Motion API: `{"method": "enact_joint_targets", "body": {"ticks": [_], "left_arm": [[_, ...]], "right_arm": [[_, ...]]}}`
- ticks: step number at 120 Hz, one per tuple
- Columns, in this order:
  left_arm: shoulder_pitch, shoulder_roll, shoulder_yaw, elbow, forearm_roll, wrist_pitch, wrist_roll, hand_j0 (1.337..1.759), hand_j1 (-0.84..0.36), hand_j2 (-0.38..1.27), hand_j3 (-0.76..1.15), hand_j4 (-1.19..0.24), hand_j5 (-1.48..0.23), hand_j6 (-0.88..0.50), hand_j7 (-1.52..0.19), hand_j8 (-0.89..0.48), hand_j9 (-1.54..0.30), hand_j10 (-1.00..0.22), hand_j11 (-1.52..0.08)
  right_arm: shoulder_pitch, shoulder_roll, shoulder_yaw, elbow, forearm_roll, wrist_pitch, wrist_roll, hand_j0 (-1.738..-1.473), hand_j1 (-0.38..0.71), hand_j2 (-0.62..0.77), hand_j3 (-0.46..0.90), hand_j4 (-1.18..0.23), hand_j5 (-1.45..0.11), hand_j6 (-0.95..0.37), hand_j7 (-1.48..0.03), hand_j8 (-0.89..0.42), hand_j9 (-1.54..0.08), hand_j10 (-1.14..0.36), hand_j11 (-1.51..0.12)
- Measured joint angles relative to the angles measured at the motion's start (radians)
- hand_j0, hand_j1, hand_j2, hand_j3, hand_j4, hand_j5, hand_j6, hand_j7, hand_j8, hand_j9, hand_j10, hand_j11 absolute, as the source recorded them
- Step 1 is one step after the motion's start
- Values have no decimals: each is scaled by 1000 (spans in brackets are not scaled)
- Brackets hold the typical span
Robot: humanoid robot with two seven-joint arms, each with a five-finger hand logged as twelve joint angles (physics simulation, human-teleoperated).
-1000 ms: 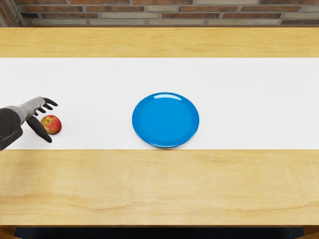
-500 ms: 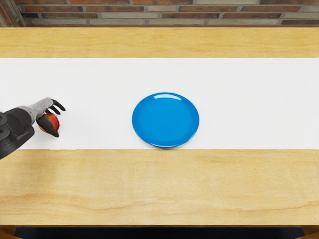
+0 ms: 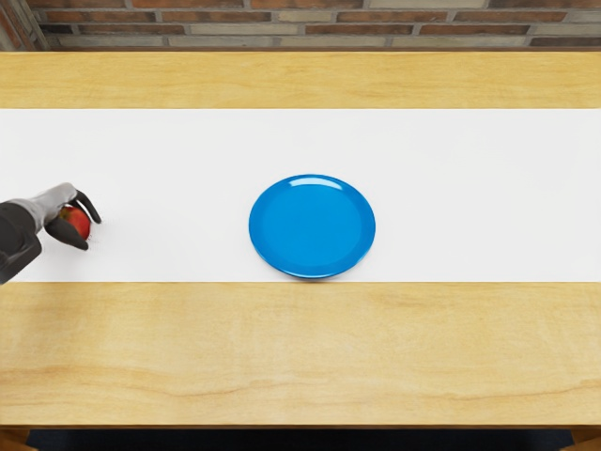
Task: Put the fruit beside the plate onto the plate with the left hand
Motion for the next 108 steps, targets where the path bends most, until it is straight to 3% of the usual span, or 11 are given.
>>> {"method": "enact_joint_targets", "body": {"ticks": [15, 33, 50, 56, 60, 82, 108], "left_arm": [[-77, 43, -2, -24, -83, -61, 3, 1646, -429, 318, 0, -727, -984, -392, -985, -331, -859, -399, -1008], [-185, 50, -4, -37, -292, -202, 5, 1641, -388, 203, 0, -778, -1028, -436, -1037, -335, -979, -407, -1069], [-272, 40, -6, -40, -510, -318, 3, 1640, -451, 294, 0, -774, -1097, -385, -1100, -263, -1056, -366, -1108], [-303, 33, -7, -40, -576, -348, 3, 1640, -491, 446, 0, -764, -1128, -356, -1127, -239, -1076, -355, -1120], [-322, 20, -7, -40, -617, -363, 3, 1637, -480, 436, 0, -760, -1141, -313, -1140, -204, -1092, -346, -1132], [-361, -107, -17, -35, -752, -393, 4, 1638, -445, 383, 0, -788, -1108, -382, -1122, -239, -1093, -396, -1131], [-386, -238, -53, -20, -795, -400, 4, 1639, -408, 337, 0, -801, -1086, -422, -1110, -273, -1089, -421, -1126]], "right_arm": [[1, 0, 0, 0, 0, 0, 0, -1658, -308, -7, 0, -35, -45, -35, -45, -35, -45, -35, -45], [1, 0, 0, 0, 0, 0, 0, -1658, -308, -7, 0, -35, -45, -35, -45, -35, -45, -35, -45], [1, 0, 0, 0, 0, 0, 0, -1658, -308, -7, 0, -35, -45, -35, -45, -35, -45, -35, -45], [1, 0, 0, 0, -1, 0, 0, -1658, -308, -7, 0, -35, -45, -35, -45, -35, -45, -35, -45], [1, 0, 0, 0, -1, 0, 0, -1658, -308, -7, 0, -35, -45, -35, -45, -35, -45, -35, -45], [1, 0, 0, 0, -1, 0, 0, -1658, -308, -7, 0, -35, -45, -35, -45, -35, -45, -35, -45], [0, 0, -1, 0, -1, 0, 0, -1658, -308, -7, 0, -35, -45, -35, -45, -35, -45, -35, -45]]}}
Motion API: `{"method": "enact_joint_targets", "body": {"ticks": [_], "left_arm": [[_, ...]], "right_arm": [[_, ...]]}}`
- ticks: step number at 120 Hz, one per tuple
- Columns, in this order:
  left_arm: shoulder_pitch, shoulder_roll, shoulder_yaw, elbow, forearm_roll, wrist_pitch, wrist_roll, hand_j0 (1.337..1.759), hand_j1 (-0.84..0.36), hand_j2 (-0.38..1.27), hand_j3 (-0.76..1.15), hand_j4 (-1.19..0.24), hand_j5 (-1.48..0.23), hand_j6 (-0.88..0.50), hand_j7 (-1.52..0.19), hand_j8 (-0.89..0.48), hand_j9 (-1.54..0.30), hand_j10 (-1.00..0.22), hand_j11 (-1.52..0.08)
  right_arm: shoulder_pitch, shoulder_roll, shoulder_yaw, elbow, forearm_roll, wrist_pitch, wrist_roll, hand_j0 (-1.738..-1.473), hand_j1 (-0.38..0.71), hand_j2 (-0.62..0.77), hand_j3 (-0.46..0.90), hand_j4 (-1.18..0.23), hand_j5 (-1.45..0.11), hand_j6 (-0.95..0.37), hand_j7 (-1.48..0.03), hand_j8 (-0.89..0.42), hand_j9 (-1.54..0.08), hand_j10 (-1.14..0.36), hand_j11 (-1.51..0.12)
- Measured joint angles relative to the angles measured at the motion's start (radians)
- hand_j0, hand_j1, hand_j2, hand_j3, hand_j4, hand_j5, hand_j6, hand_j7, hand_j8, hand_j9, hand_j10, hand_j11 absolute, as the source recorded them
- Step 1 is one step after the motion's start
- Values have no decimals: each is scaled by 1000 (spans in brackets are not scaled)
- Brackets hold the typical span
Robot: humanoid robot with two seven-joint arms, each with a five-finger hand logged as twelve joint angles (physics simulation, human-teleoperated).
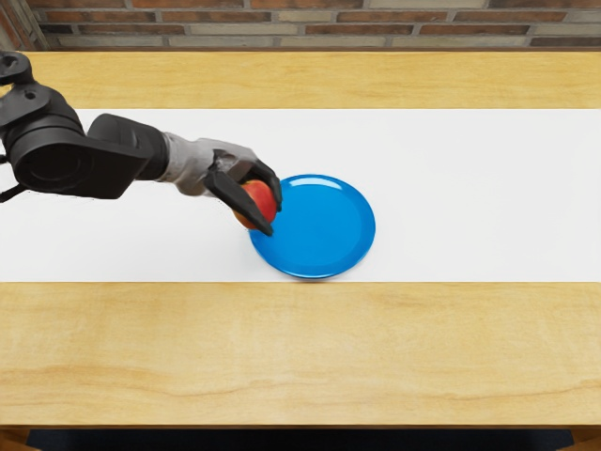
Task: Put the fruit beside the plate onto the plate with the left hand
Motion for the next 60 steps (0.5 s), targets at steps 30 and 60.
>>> {"method": "enact_joint_targets", "body": {"ticks": [30, 60], "left_arm": [[-6, -196, -6, 166, 44, -19, 0, 1639, -398, 345, 0, -805, -1075, -439, -1109, -289, -1090, -445, -1127], [6, -271, -6, 299, 92, -54, 0, 1637, -383, 329, 0, -805, -1061, -459, -1099, -305, -1087, -452, -1124]], "right_arm": [[0, 0, 0, 0, 0, 0, 0, -1658, -308, -7, 0, -35, -45, -35, -45, -35, -45, -35, -45], [1, 0, 0, 0, 0, 0, 0, -1658, -308, -7, 0, -35, -45, -35, -45, -35, -45, -35, -45]]}}
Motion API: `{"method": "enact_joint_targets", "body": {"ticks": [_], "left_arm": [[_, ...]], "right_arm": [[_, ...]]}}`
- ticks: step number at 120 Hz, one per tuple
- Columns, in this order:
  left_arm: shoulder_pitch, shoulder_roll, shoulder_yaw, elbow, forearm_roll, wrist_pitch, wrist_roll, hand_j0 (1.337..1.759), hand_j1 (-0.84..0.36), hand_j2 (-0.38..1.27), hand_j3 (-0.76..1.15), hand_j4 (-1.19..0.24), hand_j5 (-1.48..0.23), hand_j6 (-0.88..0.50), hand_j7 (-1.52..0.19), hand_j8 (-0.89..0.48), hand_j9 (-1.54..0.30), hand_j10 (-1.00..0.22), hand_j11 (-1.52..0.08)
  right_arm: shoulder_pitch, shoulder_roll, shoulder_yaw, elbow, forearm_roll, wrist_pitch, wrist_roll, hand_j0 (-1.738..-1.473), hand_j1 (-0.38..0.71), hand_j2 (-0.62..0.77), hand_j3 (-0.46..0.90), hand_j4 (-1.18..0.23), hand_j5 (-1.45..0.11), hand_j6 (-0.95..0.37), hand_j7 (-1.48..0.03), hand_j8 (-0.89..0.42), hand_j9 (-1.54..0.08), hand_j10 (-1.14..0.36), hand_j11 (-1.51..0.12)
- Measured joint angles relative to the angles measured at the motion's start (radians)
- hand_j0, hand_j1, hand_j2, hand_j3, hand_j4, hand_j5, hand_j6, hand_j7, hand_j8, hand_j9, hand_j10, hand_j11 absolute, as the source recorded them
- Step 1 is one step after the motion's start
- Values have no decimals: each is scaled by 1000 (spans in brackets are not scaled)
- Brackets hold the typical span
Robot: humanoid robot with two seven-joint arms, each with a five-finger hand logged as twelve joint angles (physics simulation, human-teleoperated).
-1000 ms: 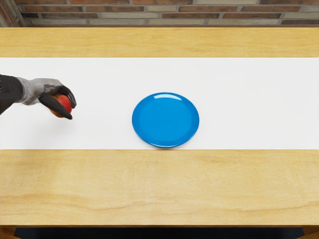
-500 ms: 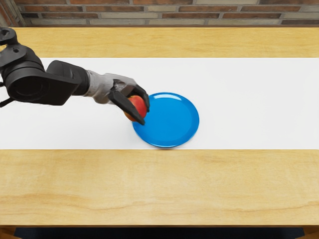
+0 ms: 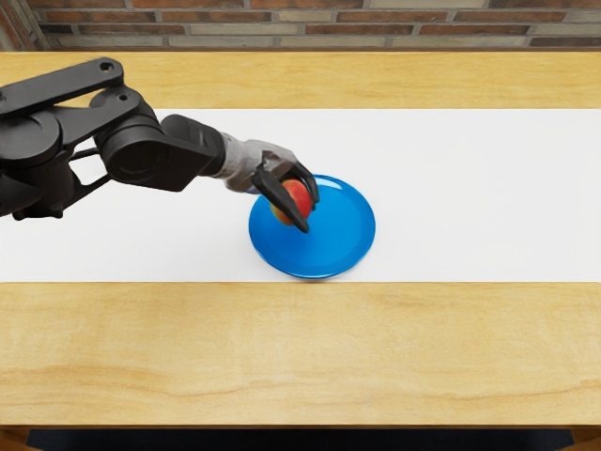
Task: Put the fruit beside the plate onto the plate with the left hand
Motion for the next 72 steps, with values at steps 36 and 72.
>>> {"method": "enact_joint_targets", "body": {"ticks": [36, 72], "left_arm": [[8, -39, 1, 30, 6, -1, -1, 1644, -311, 239, 0, -691, -872, -566, -897, -423, -897, -513, -940], [4, -59, -2, 37, 1, 3, 0, 1655, -123, 108, 0, -425, -549, -397, -555, -364, -555, -365, -564]], "right_arm": [[0, 0, 0, 0, 0, 0, 0, -1658, -308, -7, 0, -35, -45, -35, -45, -35, -45, -35, -45], [0, 0, 0, 0, 0, 0, 0, -1658, -308, -7, 0, -35, -45, -35, -45, -35, -45, -35, -45]]}}
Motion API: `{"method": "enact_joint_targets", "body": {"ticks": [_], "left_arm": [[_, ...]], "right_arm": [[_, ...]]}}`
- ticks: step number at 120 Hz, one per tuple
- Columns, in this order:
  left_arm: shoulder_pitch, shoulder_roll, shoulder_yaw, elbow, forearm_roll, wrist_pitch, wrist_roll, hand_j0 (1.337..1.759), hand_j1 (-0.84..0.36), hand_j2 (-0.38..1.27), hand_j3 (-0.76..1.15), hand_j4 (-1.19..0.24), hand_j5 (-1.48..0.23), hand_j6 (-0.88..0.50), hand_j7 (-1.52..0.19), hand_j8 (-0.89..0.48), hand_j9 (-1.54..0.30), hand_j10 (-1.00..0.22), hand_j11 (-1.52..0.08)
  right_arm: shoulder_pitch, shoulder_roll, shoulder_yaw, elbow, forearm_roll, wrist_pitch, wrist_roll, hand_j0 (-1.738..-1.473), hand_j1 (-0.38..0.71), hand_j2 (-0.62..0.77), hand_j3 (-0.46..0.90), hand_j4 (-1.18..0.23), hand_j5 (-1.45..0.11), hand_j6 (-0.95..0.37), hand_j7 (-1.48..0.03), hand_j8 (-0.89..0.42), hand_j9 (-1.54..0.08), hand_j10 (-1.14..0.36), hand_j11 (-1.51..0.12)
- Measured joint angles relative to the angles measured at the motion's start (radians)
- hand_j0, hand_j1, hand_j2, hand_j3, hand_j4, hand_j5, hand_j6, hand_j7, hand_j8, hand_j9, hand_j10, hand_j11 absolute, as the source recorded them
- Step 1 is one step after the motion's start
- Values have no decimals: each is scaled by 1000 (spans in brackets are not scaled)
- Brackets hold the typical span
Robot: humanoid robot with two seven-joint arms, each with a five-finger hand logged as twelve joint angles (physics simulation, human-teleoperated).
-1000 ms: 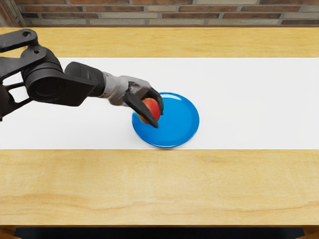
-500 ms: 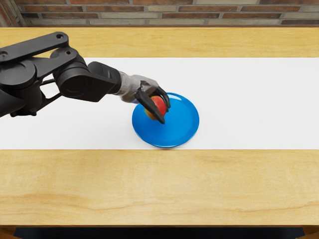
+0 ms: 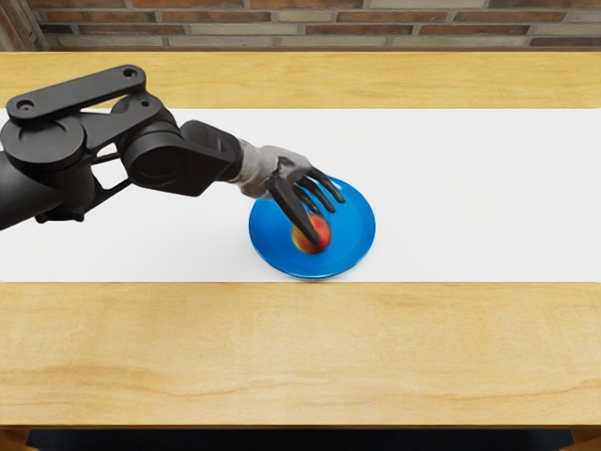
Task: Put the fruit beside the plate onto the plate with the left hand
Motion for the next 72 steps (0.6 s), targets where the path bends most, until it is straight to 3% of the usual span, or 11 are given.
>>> {"method": "enact_joint_targets", "body": {"ticks": [21, 32, 64, 72], "left_arm": [[7, 19, -44, -8, -4, -11, 0, 1657, -63, 82, 0, -357, -462, -345, -465, -331, -465, -332, -469], [58, 65, -110, -12, -9, -67, 0, 1657, -47, 74, 0, -339, -439, -331, -441, -322, -441, -323, -443], [150, 369, -245, -17, -211, -313, 0, 1658, -7, 62, 0, -299, -388, -297, -389, -294, -389, -294, -389], [228, 415, -272, -17, -248, -328, 0, 1658, 7, 59, 0, -287, -373, -285, -373, -283, -373, -283, -374]], "right_arm": [[0, 0, 0, 0, 0, 0, 0, -1658, -308, -7, 0, -35, -45, -35, -45, -35, -45, -35, -45], [0, 0, 0, 0, 0, 0, 0, -1658, -308, -7, 0, -35, -45, -35, -45, -35, -45, -35, -45], [0, 0, 1, 0, 0, 0, 0, -1658, -308, -7, 0, -35, -45, -35, -45, -35, -45, -35, -45], [0, 0, 1, 0, 1, 0, 0, -1658, -308, -7, 0, -35, -45, -35, -45, -35, -45, -35, -45]]}}
